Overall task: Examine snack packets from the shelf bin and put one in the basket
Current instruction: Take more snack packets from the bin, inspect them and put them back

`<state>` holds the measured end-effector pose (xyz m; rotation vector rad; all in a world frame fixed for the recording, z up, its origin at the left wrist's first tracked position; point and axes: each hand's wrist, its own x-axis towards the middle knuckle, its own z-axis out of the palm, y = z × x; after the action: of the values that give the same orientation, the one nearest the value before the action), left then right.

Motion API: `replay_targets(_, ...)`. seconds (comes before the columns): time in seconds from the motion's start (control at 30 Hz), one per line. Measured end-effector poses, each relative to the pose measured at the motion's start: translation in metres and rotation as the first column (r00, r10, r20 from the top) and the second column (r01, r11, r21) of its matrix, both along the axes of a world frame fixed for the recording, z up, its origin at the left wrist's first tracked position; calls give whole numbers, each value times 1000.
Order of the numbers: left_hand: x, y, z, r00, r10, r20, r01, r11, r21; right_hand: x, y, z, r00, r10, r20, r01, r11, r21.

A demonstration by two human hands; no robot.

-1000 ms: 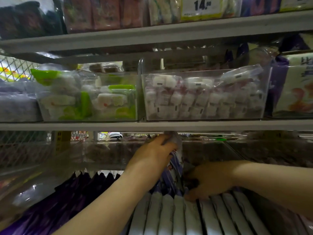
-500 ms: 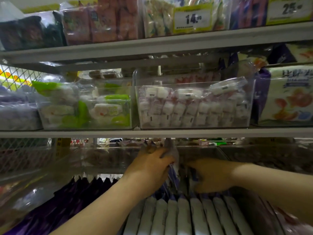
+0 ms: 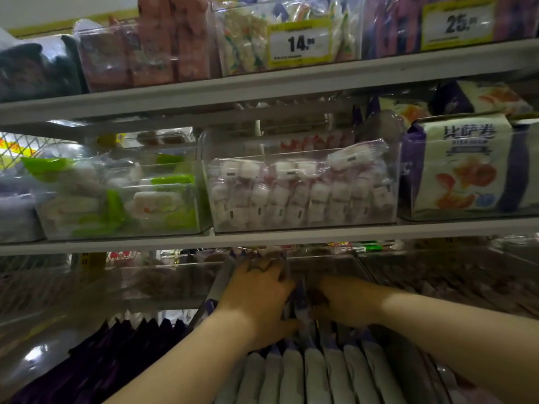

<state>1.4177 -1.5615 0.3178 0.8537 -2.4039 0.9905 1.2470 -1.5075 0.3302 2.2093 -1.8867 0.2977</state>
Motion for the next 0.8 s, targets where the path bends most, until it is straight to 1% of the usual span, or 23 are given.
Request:
replay_targets(0.07, -6, 1, -4, 998, -53, 39, 54, 998, -36, -1, 4, 4, 998, 51, -25, -50, 998, 40)
replay_targets(0.17, -10, 1, -9, 992, -89, 91, 96, 993, -75, -2, 10, 9, 989, 77, -122, -65, 993, 96)
replay_targets(0.27, -7, 2, -8, 984, -141, 110, 157, 975, -157, -1, 12, 14, 981, 80, -178, -64, 993, 96)
replay_targets(0.3, -5, 2, -9, 982, -158, 102, 174, 969, -177, -1, 13, 15, 979, 84, -185, -67, 993, 95)
replay_targets(0.4, 0, -2, -15, 970, -236, 49, 241, 955, -171, 2, 14, 13, 981, 118, -153, -99, 987, 127)
replay_targets(0.5, 1, -4, -18, 969, -246, 10, 244, 952, -185, 6, 11, 9, 972, 160, -174, -130, 976, 175)
replay_targets(0.63, 1, -3, -18, 968, -251, -13, 241, 941, -237, 6, 12, 11, 960, 172, -220, -97, 945, 314)
replay_targets(0.7, 2, -3, -18, 965, -262, -19, 249, 935, -252, 6, 13, 10, 954, 178, -243, -100, 948, 302)
replay_targets(0.8, 2, -2, -18, 964, -263, -31, 245, 933, -264, 6, 12, 6, 943, 189, -274, -132, 968, 213)
